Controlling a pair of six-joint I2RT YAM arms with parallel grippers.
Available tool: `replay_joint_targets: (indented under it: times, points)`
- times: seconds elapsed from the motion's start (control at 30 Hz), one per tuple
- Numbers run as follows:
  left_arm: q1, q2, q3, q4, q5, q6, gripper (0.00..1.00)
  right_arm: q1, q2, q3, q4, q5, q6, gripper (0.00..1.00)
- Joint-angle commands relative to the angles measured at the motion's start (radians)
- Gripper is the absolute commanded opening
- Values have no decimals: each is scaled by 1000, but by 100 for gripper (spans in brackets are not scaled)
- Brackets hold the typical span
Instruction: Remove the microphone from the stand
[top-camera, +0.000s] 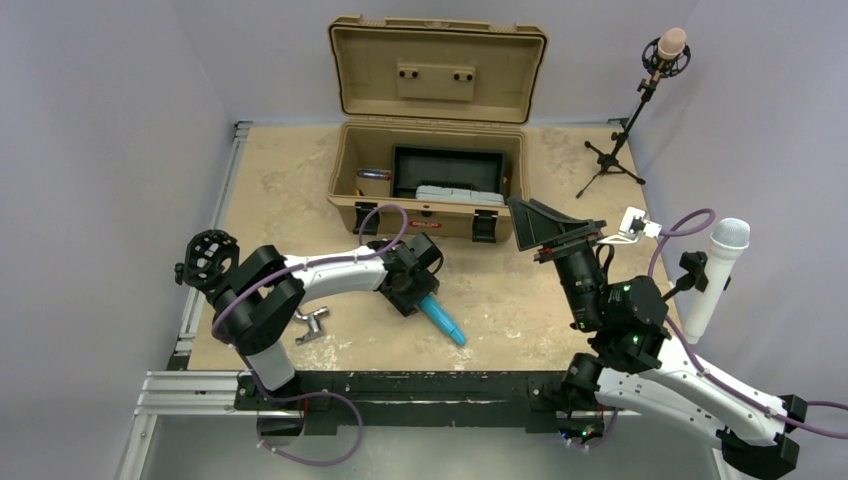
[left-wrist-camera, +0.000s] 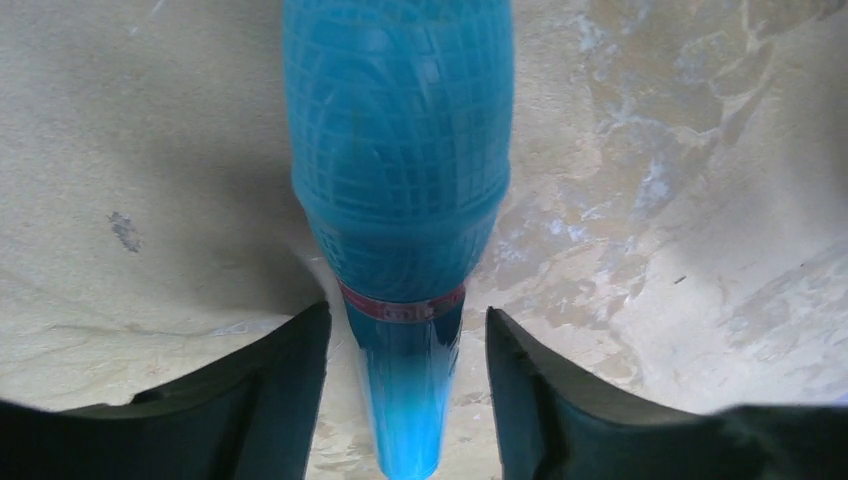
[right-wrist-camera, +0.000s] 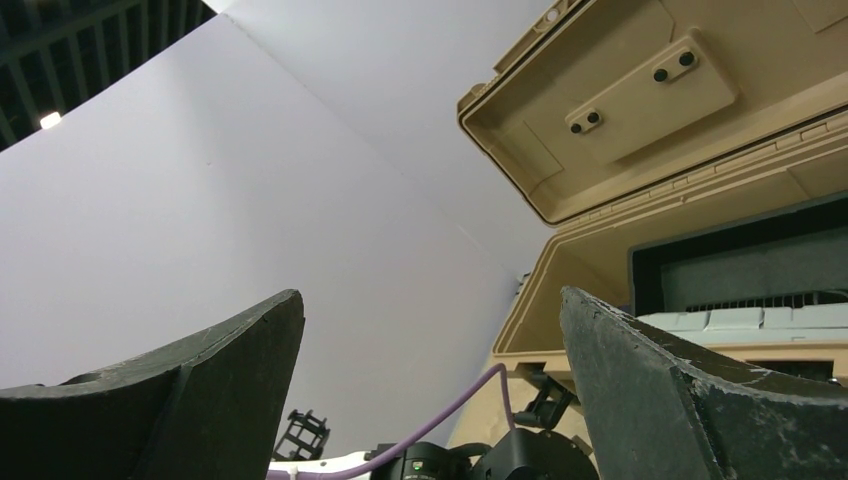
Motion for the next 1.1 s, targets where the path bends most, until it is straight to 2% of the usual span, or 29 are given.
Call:
replay_joint_targets:
  times: [0.0,0.13,0.17,0.5,0.83,1.07]
  points:
    - [-19,9,21,-37,-24,15,64,4,-5,-7,15,25,5,99]
    - [-25,-37,32,-78,-61,44,96,3,-1,-9,17,23,7,99]
    - [-26,-53,33,-86,-72,51,99,3,1,-11,17,23,9,99]
    - [-51,-240,7,-175,-151,109,100,3,12,-8,4,21,18,99]
    - [-76,-454,72,-251,-288,439,100,5,61,-2,35,23,-2,99]
    - [-76,-627,48,-210,-263,691,99,4,132,-13,66,-23,12,99]
